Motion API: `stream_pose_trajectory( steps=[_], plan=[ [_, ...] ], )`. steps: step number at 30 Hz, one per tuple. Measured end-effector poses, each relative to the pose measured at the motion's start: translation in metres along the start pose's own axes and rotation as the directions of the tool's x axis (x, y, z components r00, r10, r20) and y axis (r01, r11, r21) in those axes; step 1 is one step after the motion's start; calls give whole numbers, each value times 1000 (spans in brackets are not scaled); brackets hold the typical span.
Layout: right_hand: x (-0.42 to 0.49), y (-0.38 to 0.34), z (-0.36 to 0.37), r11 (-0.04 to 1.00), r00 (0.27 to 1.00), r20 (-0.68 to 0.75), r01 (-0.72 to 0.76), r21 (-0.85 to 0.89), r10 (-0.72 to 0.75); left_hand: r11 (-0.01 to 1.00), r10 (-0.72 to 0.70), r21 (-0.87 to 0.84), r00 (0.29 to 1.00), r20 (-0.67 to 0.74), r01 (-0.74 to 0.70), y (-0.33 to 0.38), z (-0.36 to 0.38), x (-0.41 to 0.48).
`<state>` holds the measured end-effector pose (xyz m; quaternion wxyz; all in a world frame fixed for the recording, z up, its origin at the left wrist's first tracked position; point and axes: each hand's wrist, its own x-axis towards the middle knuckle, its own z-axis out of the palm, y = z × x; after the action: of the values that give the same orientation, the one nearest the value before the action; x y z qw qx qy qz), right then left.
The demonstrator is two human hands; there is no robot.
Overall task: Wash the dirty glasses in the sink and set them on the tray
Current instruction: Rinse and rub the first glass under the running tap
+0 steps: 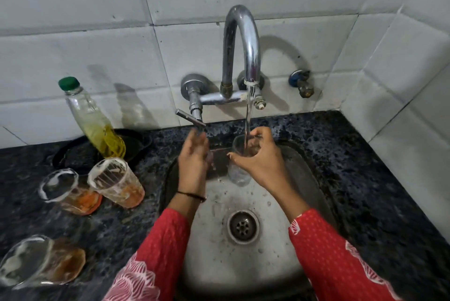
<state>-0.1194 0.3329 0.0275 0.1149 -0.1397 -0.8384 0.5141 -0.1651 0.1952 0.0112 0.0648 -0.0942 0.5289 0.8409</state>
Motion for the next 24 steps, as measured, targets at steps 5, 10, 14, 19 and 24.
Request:
stream_pose_trajectory(
  steps=[5, 10, 14, 19, 24],
  plan=[
    [-3, -9, -2, 999, 999, -25, 47, -22, -48, 620, 614, 623, 790, -5, -477, 28, 11, 31],
    [-13, -14, 2, 994, 998, -66, -6, 105, 13, 262, 664, 770, 688, 293, -581, 40, -2, 35],
    [-48, -2, 10, 879, 959, -72, -219, 423, 273, 401, 491, 779, 831, 261, -481, 24, -23, 12],
    [-112, 25, 29, 193, 606, 428, -699, 688, 671, 476, 75, 780, 903, 424, -406, -43, -95, -60],
    [-155, 45, 59, -11, 459, 602, -790, 614, 653, 737, -103, 653, 925, 365, -175, -51, -110, -134]
  ],
)
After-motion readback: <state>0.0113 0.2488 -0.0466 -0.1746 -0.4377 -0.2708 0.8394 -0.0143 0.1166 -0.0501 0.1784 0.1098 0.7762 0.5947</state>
